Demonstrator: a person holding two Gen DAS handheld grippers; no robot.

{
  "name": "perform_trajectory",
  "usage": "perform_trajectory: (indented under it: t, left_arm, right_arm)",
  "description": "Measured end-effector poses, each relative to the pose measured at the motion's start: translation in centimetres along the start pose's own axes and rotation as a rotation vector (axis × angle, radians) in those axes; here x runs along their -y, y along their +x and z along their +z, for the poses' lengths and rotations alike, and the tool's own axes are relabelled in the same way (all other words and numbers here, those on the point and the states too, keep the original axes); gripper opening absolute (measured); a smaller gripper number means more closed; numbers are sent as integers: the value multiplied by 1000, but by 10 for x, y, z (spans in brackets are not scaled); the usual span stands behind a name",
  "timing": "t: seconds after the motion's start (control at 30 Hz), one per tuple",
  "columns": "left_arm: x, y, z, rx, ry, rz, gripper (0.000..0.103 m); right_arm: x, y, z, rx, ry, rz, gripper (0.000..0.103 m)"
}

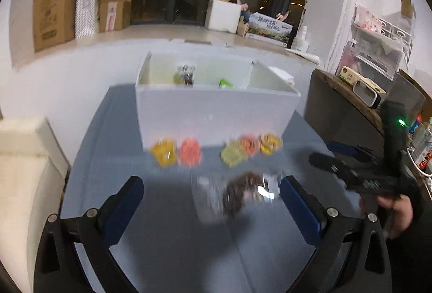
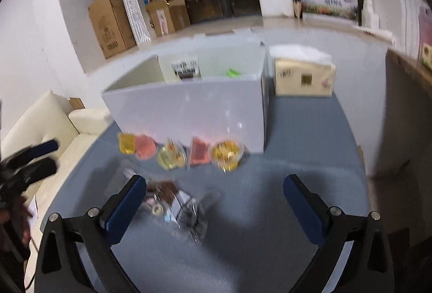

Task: Organize snacks
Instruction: 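Grasp the orange jelly cup with the cartoon lid with the right tool, then grasp a yellow jelly cup with the left tool while the right tool holds its cup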

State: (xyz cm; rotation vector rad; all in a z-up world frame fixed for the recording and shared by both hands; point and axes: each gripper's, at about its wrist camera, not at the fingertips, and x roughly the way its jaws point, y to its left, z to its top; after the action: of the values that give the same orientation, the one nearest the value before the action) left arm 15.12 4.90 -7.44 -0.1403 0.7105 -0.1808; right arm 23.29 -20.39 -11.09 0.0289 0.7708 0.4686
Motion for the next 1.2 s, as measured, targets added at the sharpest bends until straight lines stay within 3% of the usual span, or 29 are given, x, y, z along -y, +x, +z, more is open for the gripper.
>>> perform_trajectory:
  t: [0.17, 0.4, 0.47, 0.5, 0.53, 0.63, 0.93, 1.2]
  left_arm:
    - [-7, -16, -29, -6, -37, 24, 103]
    - [-20, -28, -42, -11, -53, 35, 103]
    - [-23, -27, -42, -15, -60, 39, 103]
    - [-24, -26, -41, -15, -64, 38, 103]
    - [-26, -25, -41, -18, -68, 38, 103]
    - [-29, -19, -41, -25, -68, 41, 103]
    - [-40, 14, -25, -46, -81, 48, 103]
    - [-64, 85, 14, -96, -79, 109, 103]
  right_arm:
    - [-1, 29, 5, -31, -1, -16, 103]
    - [13, 78, 20, -87, 42, -71, 101]
    - [14, 87, 21, -97, 31, -90, 91]
    - [14, 91, 22, -106, 25, -102, 75]
    - [14, 95, 23, -117, 25, -100, 66]
    - [13, 99, 23, -119, 19, -65, 47]
    - [3, 67, 18, -71, -13, -46, 47]
    - [-12, 0, -2, -10, -23, 20, 47]
